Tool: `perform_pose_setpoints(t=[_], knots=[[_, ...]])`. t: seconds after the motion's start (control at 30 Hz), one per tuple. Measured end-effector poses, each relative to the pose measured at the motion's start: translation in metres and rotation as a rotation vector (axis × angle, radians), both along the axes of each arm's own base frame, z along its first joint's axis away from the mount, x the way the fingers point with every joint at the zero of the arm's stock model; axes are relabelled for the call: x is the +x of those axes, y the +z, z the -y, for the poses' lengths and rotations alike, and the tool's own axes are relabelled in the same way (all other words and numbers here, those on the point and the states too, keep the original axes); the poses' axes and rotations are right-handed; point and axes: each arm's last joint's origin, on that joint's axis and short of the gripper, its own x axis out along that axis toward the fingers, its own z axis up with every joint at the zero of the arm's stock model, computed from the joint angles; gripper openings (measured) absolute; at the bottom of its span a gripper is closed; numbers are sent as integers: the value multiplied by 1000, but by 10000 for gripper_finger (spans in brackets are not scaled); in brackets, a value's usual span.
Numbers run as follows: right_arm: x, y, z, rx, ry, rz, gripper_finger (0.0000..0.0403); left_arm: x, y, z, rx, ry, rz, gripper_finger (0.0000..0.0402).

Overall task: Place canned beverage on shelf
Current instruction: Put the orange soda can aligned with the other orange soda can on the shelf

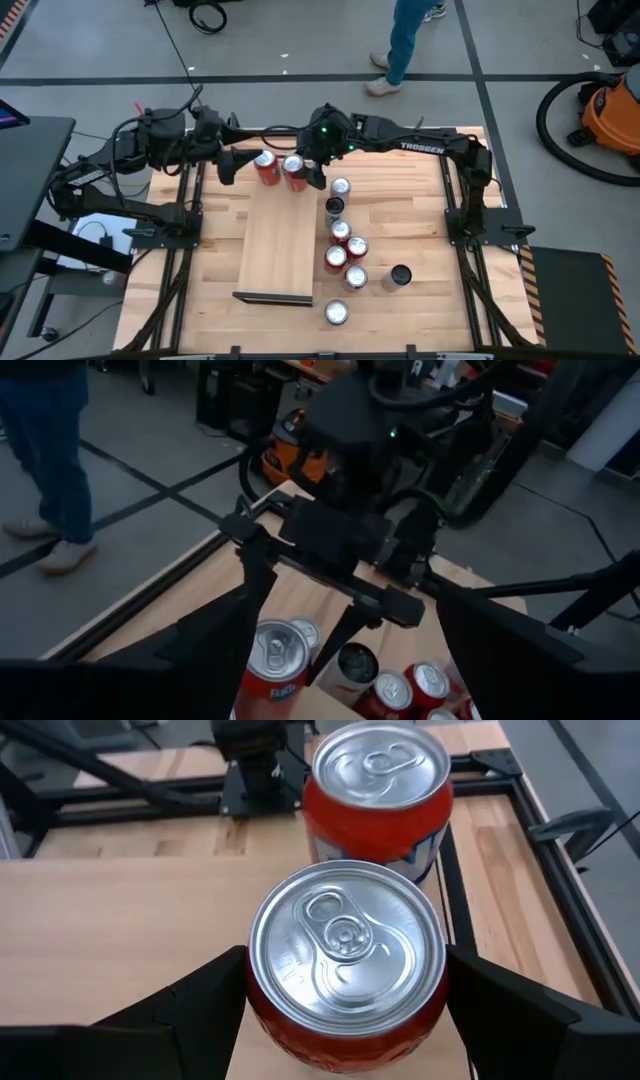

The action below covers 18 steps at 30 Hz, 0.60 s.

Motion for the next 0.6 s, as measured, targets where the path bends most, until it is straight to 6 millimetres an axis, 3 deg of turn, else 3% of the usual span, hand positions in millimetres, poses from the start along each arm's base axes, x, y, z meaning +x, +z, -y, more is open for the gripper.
perform_pose_setpoints(t=[0.2, 0.4, 0.6], knots=[[0, -4, 5, 7, -35, 9, 323, 1, 0, 0, 0, 0, -1, 318], [-4, -6, 8, 6, -43, -46, 366, 1, 0, 0, -4, 1, -1, 318], [-12, 8, 6, -29, -34, -30, 390, 3, -1, -1, -32, 9, 4, 318]])
